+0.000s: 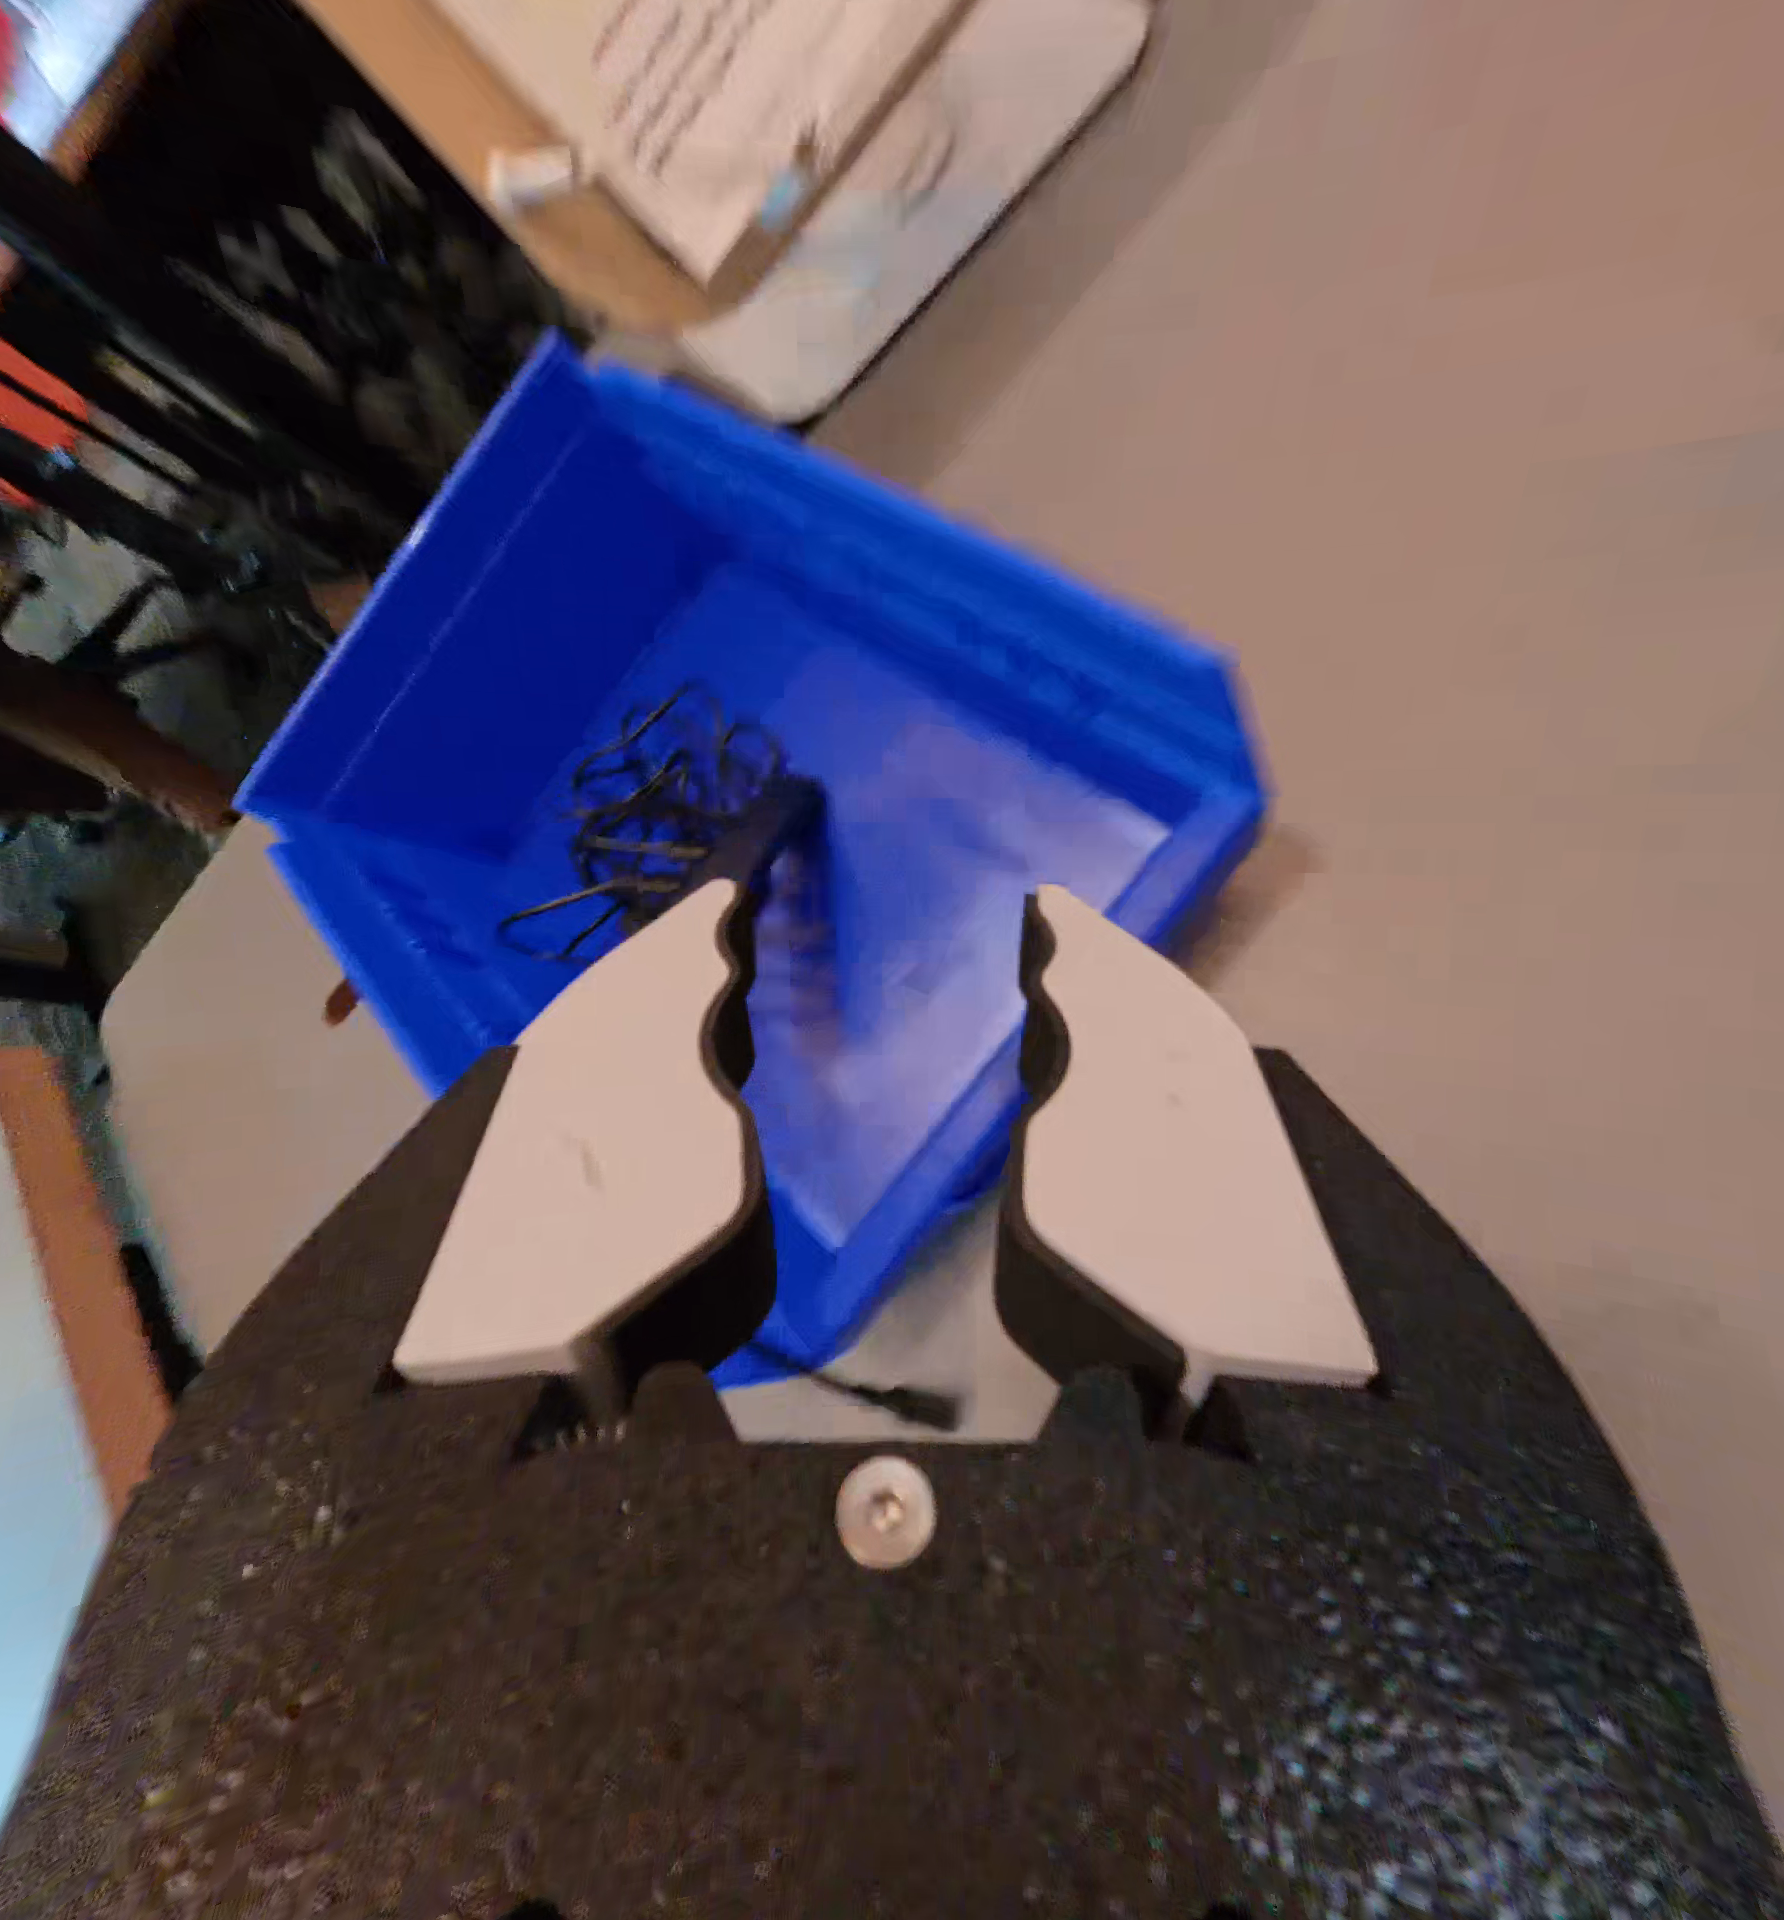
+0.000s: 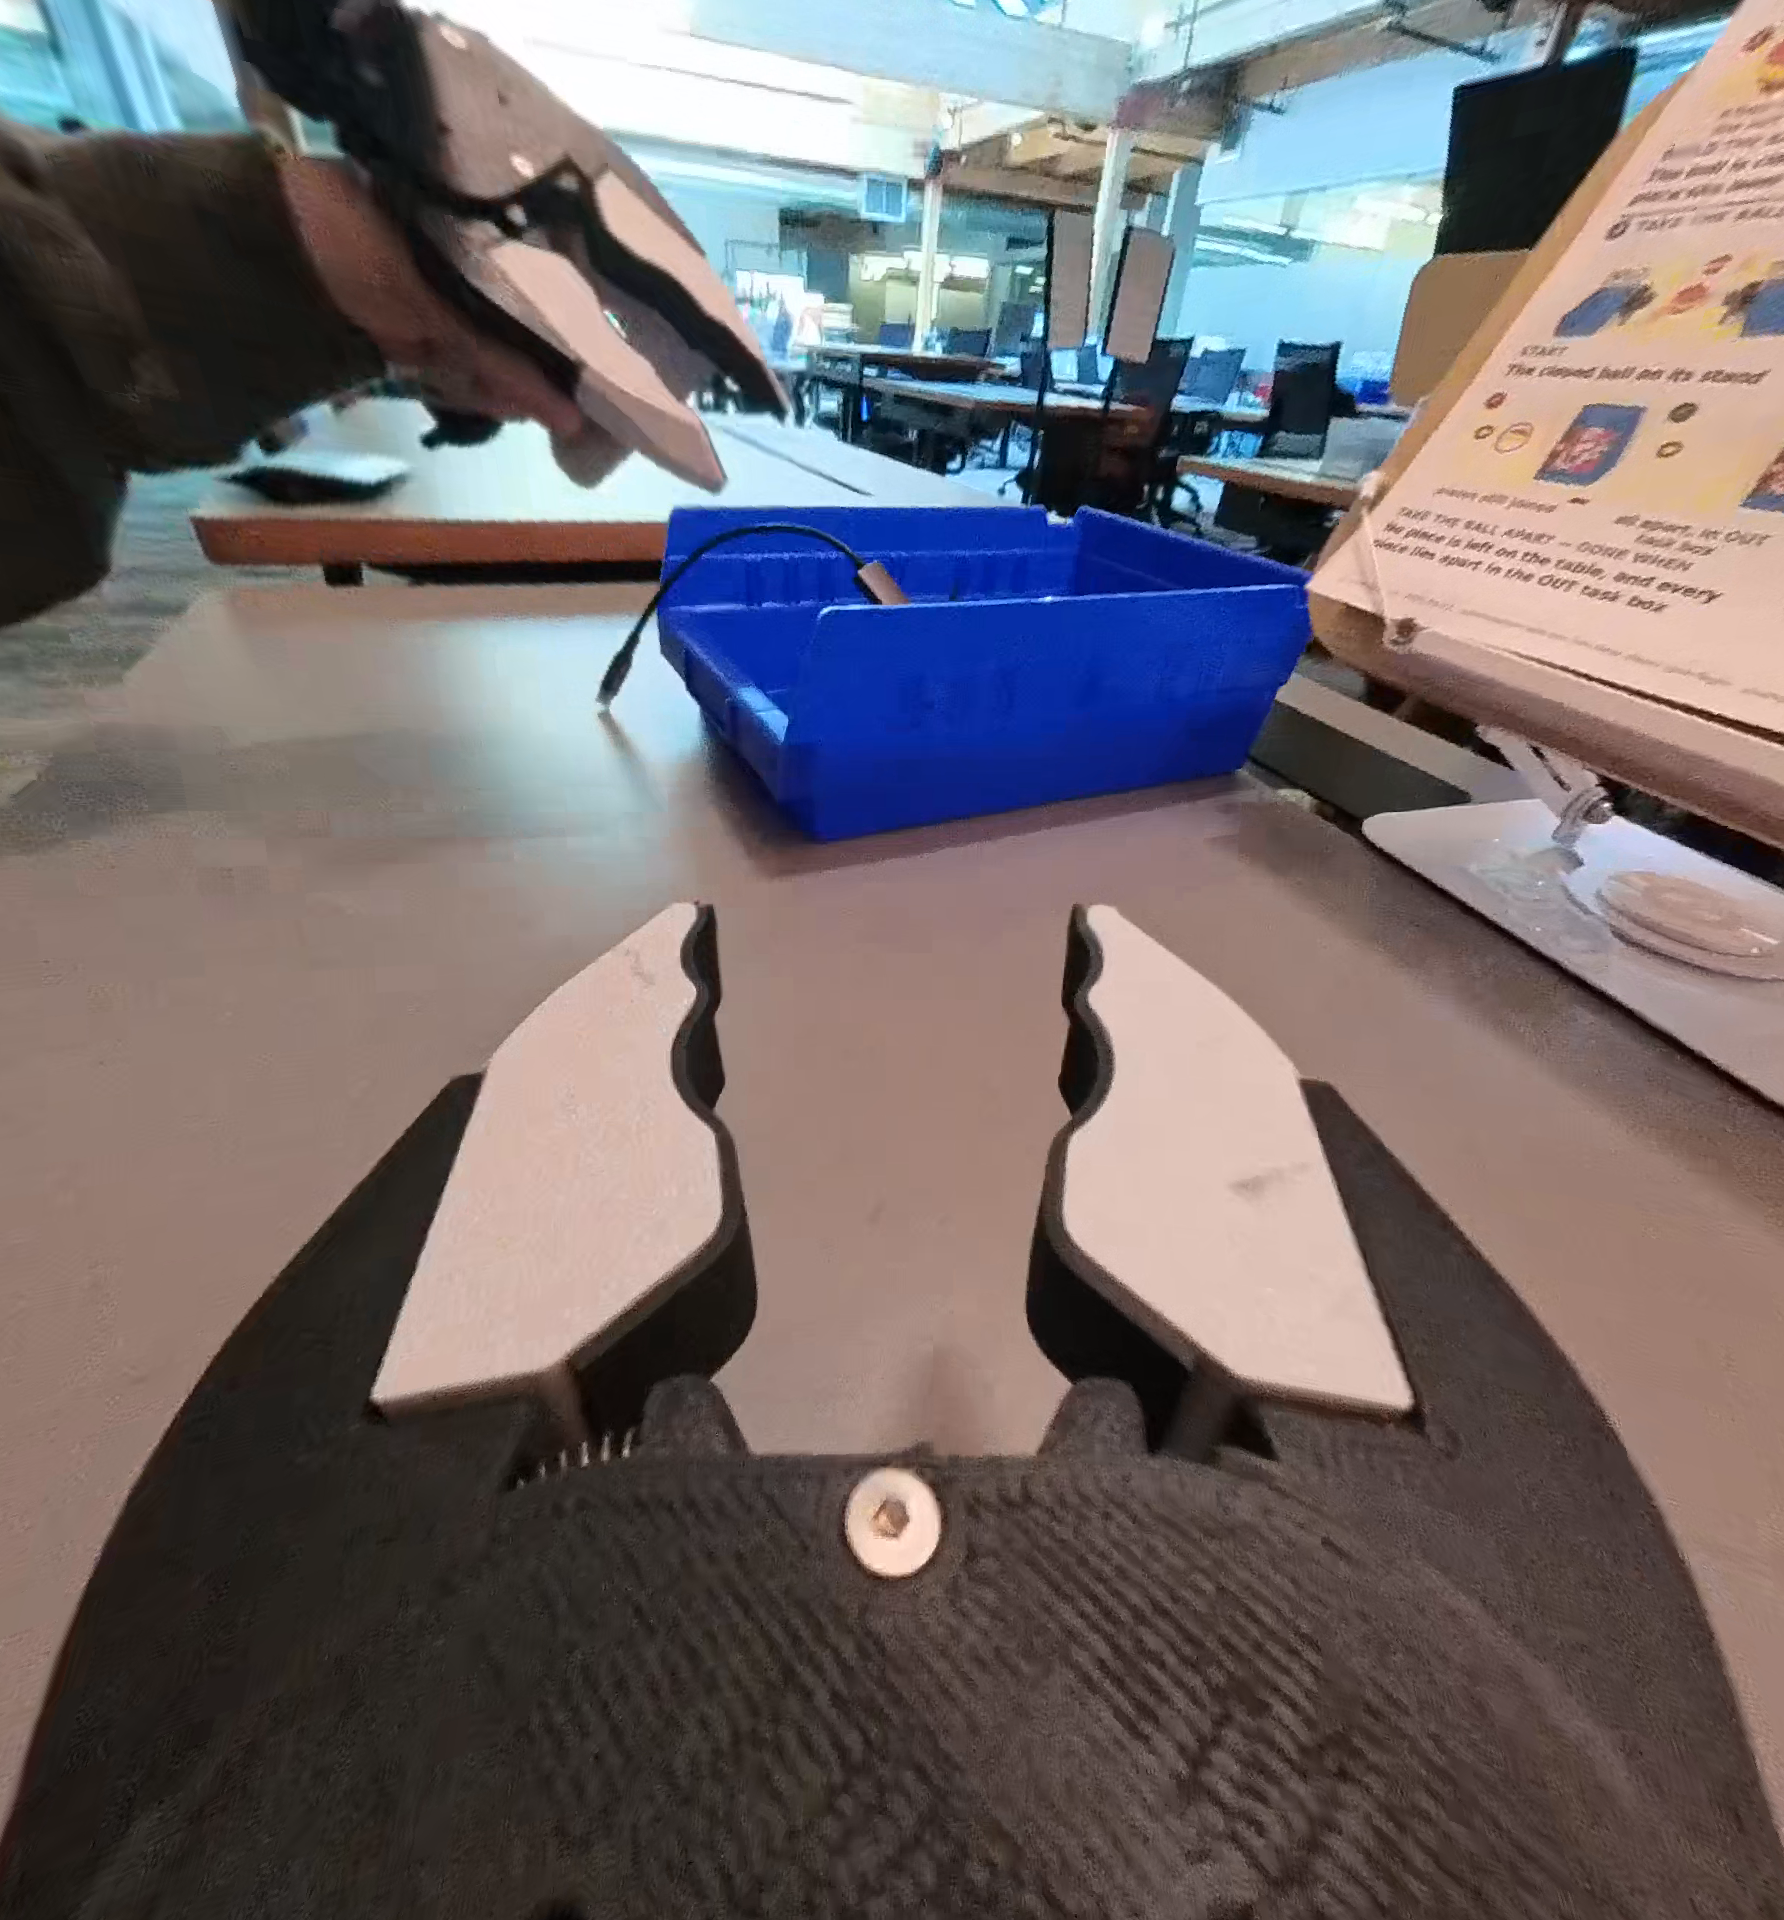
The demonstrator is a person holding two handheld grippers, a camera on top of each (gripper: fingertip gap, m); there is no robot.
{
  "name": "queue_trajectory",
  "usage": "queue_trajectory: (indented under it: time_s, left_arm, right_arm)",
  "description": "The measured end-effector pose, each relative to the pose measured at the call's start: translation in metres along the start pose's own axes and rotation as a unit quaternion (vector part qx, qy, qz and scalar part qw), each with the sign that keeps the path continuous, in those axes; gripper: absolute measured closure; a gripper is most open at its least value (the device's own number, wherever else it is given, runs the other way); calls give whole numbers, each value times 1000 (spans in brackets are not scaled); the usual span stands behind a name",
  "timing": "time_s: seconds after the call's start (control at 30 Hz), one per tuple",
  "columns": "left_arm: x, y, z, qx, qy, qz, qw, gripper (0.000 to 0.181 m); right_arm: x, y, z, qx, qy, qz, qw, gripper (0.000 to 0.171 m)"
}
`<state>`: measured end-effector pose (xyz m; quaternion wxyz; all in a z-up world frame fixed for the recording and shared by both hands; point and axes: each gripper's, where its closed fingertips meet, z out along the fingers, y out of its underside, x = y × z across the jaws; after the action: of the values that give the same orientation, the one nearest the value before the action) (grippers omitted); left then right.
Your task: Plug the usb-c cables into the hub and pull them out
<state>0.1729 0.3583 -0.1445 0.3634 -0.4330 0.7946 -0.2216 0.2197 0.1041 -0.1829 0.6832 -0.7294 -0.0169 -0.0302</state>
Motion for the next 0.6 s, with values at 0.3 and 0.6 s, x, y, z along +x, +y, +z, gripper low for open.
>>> queue_trajectory:
  time_s: [0.3, 0.6]
  left_arm:
    - [-65, 61, 74, -232, 60, 2, 971, 129]
    - [-65, 48, 84, -220, -5, -22, 975, 158]
  right_arm:
    - [7, -14, -14, 63, 4, 28, 998, 112]
    - [10, -15, -15, 69, 7, 36, 997, 114]
